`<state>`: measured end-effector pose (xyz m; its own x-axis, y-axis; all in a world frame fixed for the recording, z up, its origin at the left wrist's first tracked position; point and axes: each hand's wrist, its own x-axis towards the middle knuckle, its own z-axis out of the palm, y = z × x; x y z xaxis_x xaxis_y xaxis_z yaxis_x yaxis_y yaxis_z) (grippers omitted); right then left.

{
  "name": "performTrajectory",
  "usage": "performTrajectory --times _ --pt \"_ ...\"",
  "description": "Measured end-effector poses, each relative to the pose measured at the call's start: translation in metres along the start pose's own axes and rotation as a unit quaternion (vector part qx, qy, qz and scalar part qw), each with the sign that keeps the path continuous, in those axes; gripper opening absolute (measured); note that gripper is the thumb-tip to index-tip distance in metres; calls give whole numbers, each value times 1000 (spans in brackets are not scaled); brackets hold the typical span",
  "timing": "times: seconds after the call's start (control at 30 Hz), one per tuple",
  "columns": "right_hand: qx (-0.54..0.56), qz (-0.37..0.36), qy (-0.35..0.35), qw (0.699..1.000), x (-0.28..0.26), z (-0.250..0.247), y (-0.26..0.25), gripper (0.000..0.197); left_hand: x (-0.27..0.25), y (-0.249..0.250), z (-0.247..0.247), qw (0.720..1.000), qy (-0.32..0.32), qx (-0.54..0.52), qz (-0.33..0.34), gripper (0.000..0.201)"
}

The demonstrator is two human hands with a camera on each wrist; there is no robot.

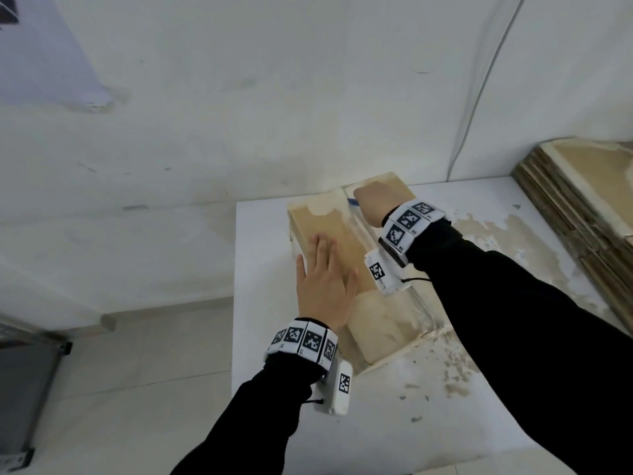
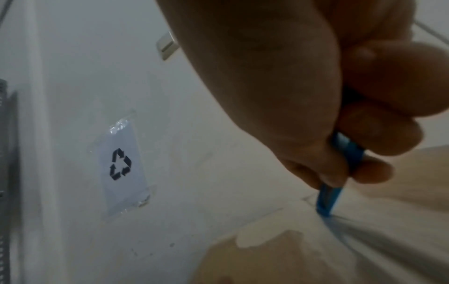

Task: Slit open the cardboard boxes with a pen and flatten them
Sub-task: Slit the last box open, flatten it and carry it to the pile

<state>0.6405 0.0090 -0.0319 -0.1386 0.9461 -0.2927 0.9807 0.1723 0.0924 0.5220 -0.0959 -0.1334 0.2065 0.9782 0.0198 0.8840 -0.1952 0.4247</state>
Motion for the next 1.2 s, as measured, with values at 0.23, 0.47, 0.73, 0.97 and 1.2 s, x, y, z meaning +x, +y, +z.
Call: performTrajectory --times 0.23,0.47,0.73,0.97,1.2 --pt "27 -2 -18 999 -51 12 17 26 1 5 -1 999 -15 18 -33 76" --pt "31 24 -31 999 -116 28 23 24 3 8 -3 997 -34 55 -48 62" --pt "55 69 -42 995 -209 57 29 40 4 9 -1 994 -27 88 -51 62" --pt "205 100 -66 971 -261 43 61 23 3 8 1 997 -11 66 -44 60" --pt "206 68 81 973 -99 46 24 26 2 6 4 999 -1 33 -40 59"
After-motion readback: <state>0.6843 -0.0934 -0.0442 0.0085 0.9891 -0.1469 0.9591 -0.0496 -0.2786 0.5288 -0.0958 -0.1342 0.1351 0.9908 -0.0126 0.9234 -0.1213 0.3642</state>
